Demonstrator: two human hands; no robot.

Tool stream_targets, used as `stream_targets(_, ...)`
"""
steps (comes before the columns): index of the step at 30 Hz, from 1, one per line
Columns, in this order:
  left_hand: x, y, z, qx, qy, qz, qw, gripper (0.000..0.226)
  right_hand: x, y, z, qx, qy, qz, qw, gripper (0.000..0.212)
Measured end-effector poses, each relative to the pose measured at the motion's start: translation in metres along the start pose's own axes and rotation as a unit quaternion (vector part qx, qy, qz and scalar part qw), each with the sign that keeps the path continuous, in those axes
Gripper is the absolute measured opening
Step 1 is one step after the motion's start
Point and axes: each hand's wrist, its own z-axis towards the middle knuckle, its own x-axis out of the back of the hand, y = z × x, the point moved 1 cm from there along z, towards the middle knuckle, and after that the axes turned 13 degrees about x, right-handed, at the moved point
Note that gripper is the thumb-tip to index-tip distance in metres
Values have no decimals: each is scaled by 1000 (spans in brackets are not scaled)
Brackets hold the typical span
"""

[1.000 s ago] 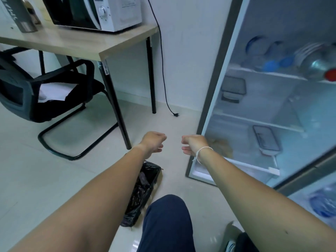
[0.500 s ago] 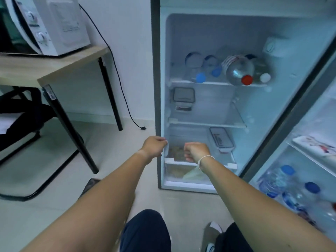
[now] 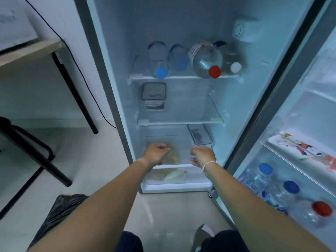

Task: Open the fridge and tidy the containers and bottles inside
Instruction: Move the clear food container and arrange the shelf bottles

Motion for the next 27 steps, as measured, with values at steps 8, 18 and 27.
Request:
stream_targets(8,-59,3,98,49,-38,-11,998,12,22,45,91,-34,47,-7,998,20)
stream_targets(18,-126,22,189,83,-81,-20,993,57,40,81,175,-88,107,53,989,58)
stream_targets(27,-144,29,238,114,-64,-43,990,66,40,102,210,-140,134,74,978,62)
